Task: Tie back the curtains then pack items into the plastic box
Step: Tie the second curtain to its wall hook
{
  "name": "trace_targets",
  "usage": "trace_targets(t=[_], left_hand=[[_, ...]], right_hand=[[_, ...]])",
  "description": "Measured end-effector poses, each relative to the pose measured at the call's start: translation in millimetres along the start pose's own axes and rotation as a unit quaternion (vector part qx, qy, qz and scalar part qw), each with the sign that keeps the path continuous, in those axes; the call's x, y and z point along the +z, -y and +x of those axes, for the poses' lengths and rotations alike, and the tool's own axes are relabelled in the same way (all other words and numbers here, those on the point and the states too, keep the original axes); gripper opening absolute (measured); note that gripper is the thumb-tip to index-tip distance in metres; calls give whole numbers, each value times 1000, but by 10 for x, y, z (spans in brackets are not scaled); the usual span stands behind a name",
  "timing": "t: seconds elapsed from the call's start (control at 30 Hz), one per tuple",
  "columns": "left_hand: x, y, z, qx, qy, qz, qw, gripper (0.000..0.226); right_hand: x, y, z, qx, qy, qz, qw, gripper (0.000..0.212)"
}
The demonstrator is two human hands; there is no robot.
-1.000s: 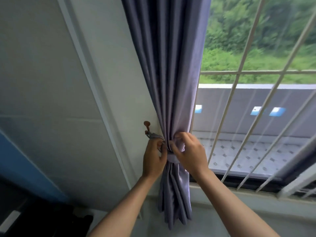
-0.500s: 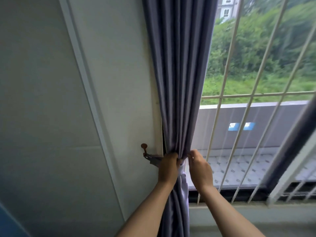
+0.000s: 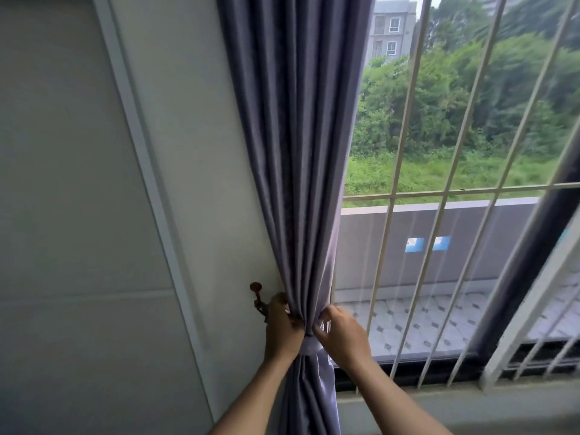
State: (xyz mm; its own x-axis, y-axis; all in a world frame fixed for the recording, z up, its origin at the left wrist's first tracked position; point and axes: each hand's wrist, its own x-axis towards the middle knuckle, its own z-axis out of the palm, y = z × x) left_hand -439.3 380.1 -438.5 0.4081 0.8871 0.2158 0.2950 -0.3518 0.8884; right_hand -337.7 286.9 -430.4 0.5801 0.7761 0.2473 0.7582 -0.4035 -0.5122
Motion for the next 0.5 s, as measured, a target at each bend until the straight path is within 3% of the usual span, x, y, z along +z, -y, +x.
trace_targets(t=[0.1,0.23,0.33,0.43,0.5], left_hand=[[62,18,-2,-1,24,32,999,13],[108,130,3,18,40,60,997,9],[99,208,50,29,38,71,996,10],[82,222,65,52,48,73,995,9],[98,197,41,50,51,65,995,5]], right_hand=[[90,-5,-70,-31,1,-21,999,22],[187,-78,-66,-45,-18,-25,999,21],[175,-214,-69,-10,-16,-22,1000,7],[167,-367,-120,52,-41,20,998,11],[209,-337,-102,40,-31,30,998,9]])
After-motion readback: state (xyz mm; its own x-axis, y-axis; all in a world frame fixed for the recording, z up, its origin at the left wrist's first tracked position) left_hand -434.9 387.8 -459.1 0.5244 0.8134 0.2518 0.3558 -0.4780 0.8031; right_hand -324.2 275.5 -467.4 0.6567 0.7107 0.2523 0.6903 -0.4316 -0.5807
